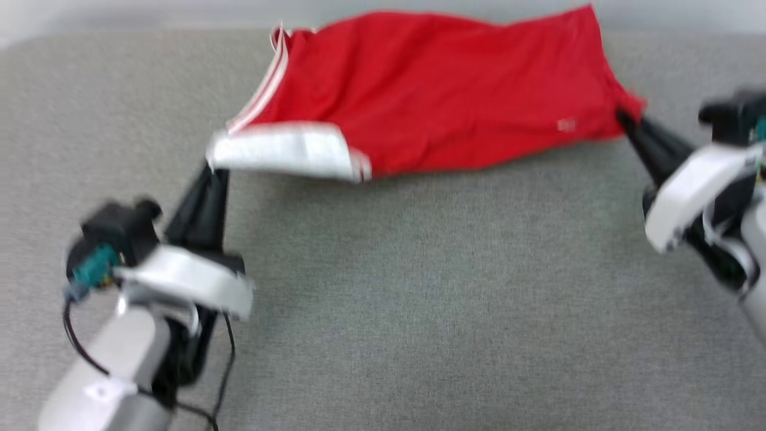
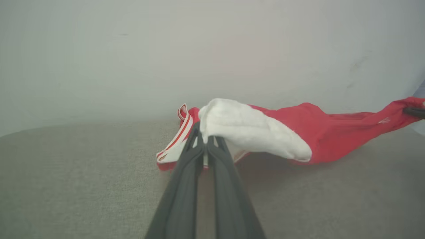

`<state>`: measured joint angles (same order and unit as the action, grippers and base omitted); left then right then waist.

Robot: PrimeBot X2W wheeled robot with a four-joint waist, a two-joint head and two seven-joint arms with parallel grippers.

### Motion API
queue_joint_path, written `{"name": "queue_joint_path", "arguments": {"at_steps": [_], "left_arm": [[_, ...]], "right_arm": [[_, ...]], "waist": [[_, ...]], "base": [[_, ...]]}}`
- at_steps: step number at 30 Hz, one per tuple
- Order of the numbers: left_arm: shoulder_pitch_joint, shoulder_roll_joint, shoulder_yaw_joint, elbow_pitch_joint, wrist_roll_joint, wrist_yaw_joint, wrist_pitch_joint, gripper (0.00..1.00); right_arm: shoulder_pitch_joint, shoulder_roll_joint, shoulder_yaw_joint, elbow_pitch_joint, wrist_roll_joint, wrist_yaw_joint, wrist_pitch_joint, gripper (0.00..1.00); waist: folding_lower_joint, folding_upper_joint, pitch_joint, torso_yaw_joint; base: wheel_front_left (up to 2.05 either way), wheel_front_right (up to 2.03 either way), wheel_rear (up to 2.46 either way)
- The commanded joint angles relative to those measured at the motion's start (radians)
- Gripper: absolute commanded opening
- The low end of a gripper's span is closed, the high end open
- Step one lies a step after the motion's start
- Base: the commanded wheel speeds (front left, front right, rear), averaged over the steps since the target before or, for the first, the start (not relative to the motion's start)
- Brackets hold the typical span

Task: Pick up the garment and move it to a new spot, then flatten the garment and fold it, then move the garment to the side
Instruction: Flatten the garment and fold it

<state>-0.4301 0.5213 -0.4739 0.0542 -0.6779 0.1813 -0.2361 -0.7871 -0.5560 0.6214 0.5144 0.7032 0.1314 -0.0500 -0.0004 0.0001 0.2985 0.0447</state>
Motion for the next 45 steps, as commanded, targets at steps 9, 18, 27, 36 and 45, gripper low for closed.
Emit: {"name": "queue_joint_path", "arguments": {"at_steps": [9, 18, 27, 36, 45], "left_arm": [[0.253, 0.016, -0.019, -0.051, -0.067, 0.042, 0.013, 0.00], [0.485, 0.032, -0.026, -0.098, -0.176, 0.037, 0.038, 0.00], [0.585, 0.072, -0.064, -0.110, -0.249, -0.001, 0.134, 0.00], [0.672, 0.109, -0.094, -0.150, -0.325, -0.018, 0.226, 0.00], [0.614, 0.116, -0.106, -0.127, -0.281, -0.040, 0.215, 0.00]], "right_arm": [[0.290, -0.064, -0.055, -0.095, 0.024, -0.001, 0.040, 0.00], [0.534, -0.081, -0.104, -0.171, 0.030, -0.001, 0.087, 0.00], [0.718, -0.110, -0.165, -0.237, 0.049, -0.001, 0.140, 0.00], [0.889, -0.135, -0.226, -0.319, 0.082, -0.001, 0.218, 0.00], [0.915, -0.108, -0.288, -0.372, 0.064, -0.001, 0.256, 0.00]], "waist": [[0.0004, -0.0001, -0.158, 0.020], [0.0004, -0.0001, -0.238, 0.020], [0.0004, -0.0001, -0.288, 0.025], [0.0004, -0.0001, -0.311, 0.029], [0.0004, -0.0001, -0.291, 0.026]], "base": [[0.00, 0.00, 0.00], [0.00, 0.00, 0.00], [0.00, 0.00, 0.00], [0.00, 0.00, 0.00], [0.00, 0.00, 0.00]]}}
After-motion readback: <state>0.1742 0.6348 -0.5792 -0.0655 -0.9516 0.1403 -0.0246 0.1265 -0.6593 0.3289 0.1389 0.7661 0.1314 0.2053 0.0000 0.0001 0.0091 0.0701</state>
